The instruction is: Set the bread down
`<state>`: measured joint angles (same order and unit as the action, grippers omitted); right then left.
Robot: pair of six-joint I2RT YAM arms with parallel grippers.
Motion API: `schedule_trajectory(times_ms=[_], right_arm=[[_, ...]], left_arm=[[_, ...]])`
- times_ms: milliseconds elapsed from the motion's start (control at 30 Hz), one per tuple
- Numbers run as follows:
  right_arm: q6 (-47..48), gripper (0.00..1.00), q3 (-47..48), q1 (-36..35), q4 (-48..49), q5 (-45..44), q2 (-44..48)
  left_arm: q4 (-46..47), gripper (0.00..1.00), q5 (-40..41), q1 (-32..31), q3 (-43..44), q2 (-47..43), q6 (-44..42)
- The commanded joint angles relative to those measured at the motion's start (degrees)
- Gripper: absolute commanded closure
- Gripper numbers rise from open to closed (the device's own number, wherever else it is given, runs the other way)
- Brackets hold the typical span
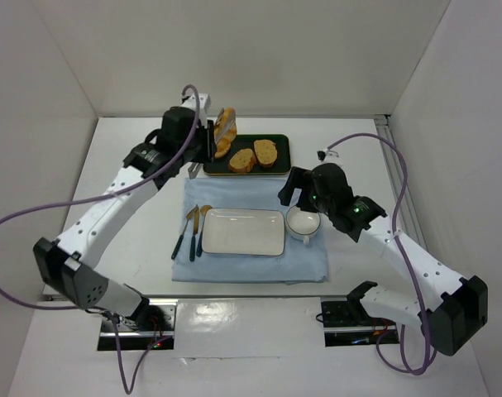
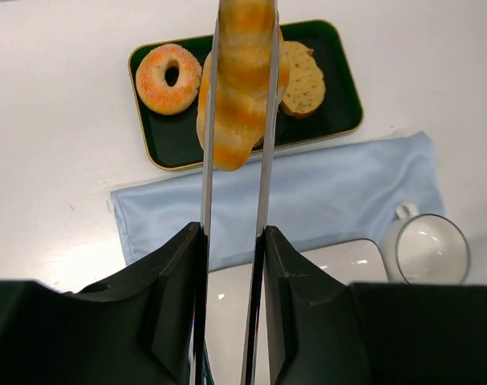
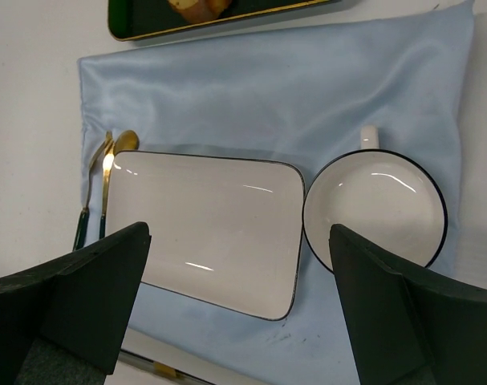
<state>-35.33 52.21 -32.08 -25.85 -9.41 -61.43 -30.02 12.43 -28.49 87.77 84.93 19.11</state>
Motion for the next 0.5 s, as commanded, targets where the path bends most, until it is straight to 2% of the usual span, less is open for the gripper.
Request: schedule_trajectory(times_ms=[0,167,467], right_arm=[[-1.3,0.00,-0.5,0.3,5.8,1.5,-0.5],[-0.1,0.00,3.2,0.3,5.8,0.7,-2.4],[6.7,0.01,12.4,0.3,3.3,-5.6,-6.7]], left_arm=[[-4.4,0.58,-1.4,-0.9,0.7,-5.0,3.5],[-10.1,0.58,-1.3,-3.8,-3.6,-13.5,8.6],[-19.1,0.58,1.5,-9.6,-18.0,-30.4,21.1]])
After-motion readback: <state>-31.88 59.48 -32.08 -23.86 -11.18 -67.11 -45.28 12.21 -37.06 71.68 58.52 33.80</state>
